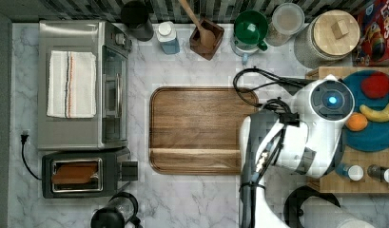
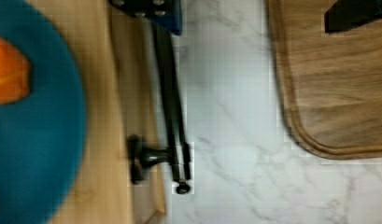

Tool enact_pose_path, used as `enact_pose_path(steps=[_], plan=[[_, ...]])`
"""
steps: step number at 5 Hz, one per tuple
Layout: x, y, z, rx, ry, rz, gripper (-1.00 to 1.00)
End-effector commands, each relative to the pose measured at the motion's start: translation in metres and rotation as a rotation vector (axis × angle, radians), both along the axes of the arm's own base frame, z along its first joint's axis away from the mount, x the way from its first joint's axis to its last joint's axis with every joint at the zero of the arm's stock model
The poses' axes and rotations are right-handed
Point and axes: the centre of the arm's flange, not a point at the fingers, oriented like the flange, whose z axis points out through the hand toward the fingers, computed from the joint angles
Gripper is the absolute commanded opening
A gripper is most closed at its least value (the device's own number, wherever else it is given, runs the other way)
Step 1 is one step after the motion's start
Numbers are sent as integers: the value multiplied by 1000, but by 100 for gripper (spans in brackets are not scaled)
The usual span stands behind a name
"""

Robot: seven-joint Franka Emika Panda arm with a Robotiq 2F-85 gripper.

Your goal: Open the drawer.

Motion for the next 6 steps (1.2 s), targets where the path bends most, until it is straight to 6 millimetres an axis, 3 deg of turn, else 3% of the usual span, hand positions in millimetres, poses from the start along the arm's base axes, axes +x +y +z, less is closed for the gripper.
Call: enact_pose_path(steps=[1, 3, 5, 6], plan=[[21, 9, -43, -43, -53, 174, 100], [17, -14, -75, -37, -52, 174, 100], [-1, -40, -89, -70, -95, 145, 100], [-4, -41, -97, -68, -84, 119, 100]])
